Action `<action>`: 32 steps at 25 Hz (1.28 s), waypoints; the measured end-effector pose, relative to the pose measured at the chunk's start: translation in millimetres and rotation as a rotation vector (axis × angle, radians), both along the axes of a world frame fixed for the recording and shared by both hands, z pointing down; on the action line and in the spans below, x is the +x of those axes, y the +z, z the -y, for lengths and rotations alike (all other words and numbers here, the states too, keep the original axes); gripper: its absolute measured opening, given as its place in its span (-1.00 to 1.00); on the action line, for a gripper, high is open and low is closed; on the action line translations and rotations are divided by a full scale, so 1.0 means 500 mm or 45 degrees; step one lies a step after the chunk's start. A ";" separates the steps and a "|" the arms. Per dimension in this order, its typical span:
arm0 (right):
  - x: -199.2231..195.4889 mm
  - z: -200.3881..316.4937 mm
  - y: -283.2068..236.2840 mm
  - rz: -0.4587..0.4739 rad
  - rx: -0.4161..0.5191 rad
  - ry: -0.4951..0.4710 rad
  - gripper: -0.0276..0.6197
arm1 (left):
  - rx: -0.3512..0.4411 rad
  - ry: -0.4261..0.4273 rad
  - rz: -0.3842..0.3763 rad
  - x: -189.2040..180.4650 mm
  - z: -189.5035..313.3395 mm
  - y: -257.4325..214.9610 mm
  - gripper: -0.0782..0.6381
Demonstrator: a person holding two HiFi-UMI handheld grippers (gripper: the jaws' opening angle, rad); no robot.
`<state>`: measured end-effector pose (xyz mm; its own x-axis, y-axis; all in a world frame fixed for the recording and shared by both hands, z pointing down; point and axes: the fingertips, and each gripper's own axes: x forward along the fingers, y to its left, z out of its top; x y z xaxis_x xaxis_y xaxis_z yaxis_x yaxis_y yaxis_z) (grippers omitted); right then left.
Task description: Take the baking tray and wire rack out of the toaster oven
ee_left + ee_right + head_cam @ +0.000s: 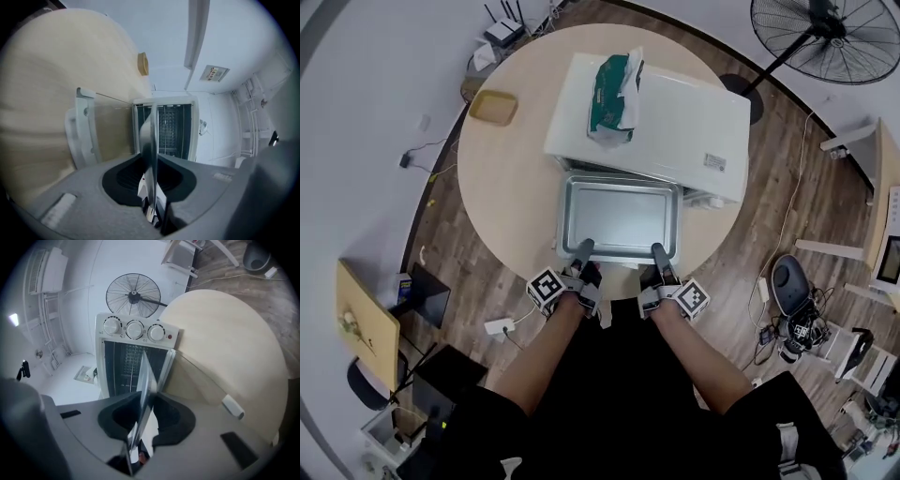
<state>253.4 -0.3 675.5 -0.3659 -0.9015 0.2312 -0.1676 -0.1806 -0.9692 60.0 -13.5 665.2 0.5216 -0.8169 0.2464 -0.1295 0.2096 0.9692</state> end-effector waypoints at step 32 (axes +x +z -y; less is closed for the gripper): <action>-0.451 -0.023 -0.026 -0.194 -0.025 -0.273 -0.66 | 0.017 0.054 -0.058 -0.439 -0.066 0.004 -0.59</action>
<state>27.8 11.1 662.7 -0.5077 -0.8018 0.3151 -0.3477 -0.1439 -0.9265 -159.6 19.4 667.0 0.5665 -0.7966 0.2109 -0.0937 0.1919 0.9769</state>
